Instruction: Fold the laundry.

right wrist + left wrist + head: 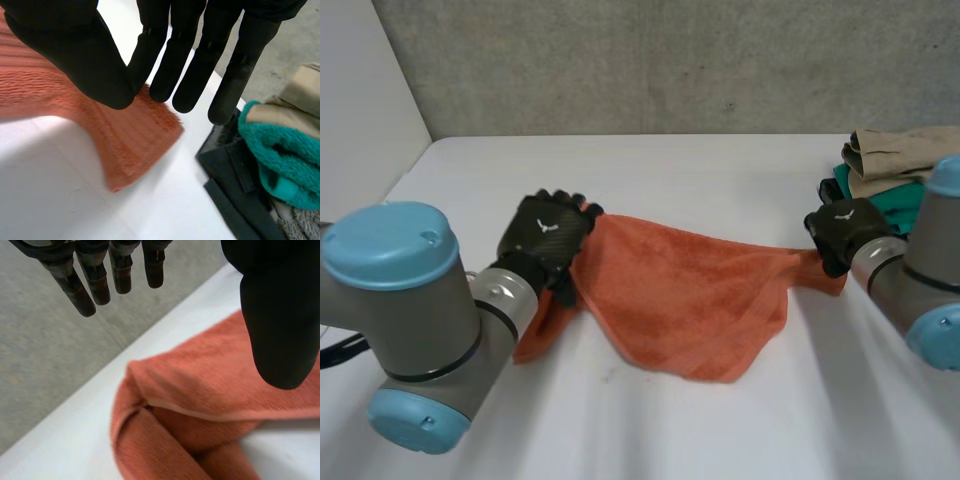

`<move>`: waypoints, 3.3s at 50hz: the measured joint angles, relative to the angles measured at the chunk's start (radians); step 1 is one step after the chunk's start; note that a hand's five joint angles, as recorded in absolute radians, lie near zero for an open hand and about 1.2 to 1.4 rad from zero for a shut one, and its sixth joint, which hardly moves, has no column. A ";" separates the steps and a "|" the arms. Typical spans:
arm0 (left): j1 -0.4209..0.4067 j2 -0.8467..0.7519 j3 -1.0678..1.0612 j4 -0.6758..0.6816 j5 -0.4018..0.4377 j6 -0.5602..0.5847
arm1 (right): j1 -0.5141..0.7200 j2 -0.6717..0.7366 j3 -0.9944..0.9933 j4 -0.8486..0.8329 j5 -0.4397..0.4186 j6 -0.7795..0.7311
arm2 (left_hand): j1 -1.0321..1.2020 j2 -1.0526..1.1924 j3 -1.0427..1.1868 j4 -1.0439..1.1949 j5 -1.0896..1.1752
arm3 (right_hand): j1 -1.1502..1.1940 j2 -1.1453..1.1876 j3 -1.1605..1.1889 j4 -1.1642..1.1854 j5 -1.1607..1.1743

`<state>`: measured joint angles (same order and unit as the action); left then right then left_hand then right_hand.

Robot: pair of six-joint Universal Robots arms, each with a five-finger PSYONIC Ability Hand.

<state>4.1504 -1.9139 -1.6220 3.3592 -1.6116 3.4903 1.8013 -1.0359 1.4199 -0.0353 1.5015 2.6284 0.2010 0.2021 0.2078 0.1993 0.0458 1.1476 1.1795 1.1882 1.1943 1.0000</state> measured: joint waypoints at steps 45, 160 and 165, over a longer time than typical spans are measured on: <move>0.351 -0.079 0.123 -0.430 0.121 -0.287 | 0.511 -0.055 0.294 -0.113 0.078 0.181 | 0.000 0.000 0.000 0.000 0.000 | -0.665 -0.698 -0.707 -0.704 -0.678; 0.251 -0.173 0.995 -0.058 -0.103 -0.201 | -0.101 -0.050 -0.569 -0.468 -0.050 0.561 | 0.960 0.990 0.976 0.994 0.941 | -0.035 -0.005 0.004 0.003 0.008; 0.273 -0.153 0.912 -0.055 -0.087 -0.193 | -0.108 -0.057 -0.500 -0.451 -0.181 0.624 | 0.960 0.990 0.976 0.994 0.941 | -0.035 -0.005 0.004 0.003 0.008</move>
<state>4.4233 -2.0665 -0.7095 3.3043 -1.6985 3.2969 1.6929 -1.0927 0.9201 -0.4868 1.3209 3.2527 1.1613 1.1921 1.1842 1.1929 0.9871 1.1127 1.1743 1.1923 1.1972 1.0077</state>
